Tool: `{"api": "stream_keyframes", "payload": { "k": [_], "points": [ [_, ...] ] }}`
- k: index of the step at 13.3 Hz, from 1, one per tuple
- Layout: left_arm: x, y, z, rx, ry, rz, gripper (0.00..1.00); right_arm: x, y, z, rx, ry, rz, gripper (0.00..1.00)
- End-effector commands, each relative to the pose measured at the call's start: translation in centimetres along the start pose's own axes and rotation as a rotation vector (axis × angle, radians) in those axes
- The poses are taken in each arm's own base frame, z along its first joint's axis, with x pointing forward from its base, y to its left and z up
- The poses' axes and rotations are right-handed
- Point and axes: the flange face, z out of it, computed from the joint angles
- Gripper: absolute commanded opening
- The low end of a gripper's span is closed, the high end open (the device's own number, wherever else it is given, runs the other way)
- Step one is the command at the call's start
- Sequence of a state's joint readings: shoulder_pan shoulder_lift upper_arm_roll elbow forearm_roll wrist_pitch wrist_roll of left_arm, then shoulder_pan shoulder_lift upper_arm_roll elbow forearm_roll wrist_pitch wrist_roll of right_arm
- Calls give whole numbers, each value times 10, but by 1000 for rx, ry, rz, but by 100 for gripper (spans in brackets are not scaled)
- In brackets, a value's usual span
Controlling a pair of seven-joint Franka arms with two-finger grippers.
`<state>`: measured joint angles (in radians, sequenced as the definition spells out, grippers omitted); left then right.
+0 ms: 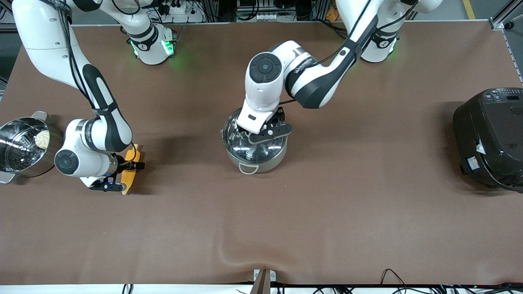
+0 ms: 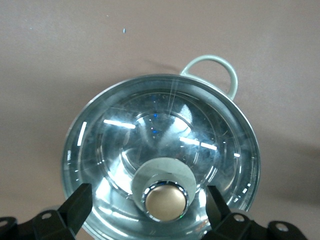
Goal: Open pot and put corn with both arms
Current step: 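Grasp the lid with the left gripper while the right gripper grasps corn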
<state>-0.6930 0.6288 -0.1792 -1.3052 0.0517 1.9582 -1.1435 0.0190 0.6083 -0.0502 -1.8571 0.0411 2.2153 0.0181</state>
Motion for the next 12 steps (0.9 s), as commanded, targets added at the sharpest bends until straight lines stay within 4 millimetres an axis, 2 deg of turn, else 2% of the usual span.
{"api": "stream_keyframes", "payload": {
  "k": [1, 3, 4, 6, 7, 8, 9, 10, 11, 12],
  "points": [
    [-8, 13, 21, 18, 27, -2, 96, 1, -1, 5, 16, -10, 17, 100],
    [-14, 17, 32, 25, 33, 8, 90, -1, 1, -2, 15, -24, -48, 6],
    [-15, 18, 33, 22, 42, 8, 89, 0, 3, -5, 17, -23, -72, 0],
    [-21, 21, 36, 23, 44, -11, 86, 6, 7, -16, 16, 1, -132, 0],
    [-21, 21, 36, 24, 44, -12, 80, 8, 9, -26, 17, 6, -175, 0],
    [-21, 21, 35, 23, 45, -12, 78, 8, 6, -42, 19, -6, -198, 0],
    [-21, 21, 36, 23, 45, -14, 70, 7, 1, -59, 20, -26, -210, 0],
    [-21, 21, 37, 26, 43, -17, 68, 7, -6, -78, 21, -48, -223, 0],
    [-21, 20, 37, 27, 43, -20, 60, 7, -19, -99, 17, -67, -253, 0],
    [-22, 21, 36, 25, 43, -23, 52, 7, -41, -122, 5, -79, -309, 0]
  ]
}}
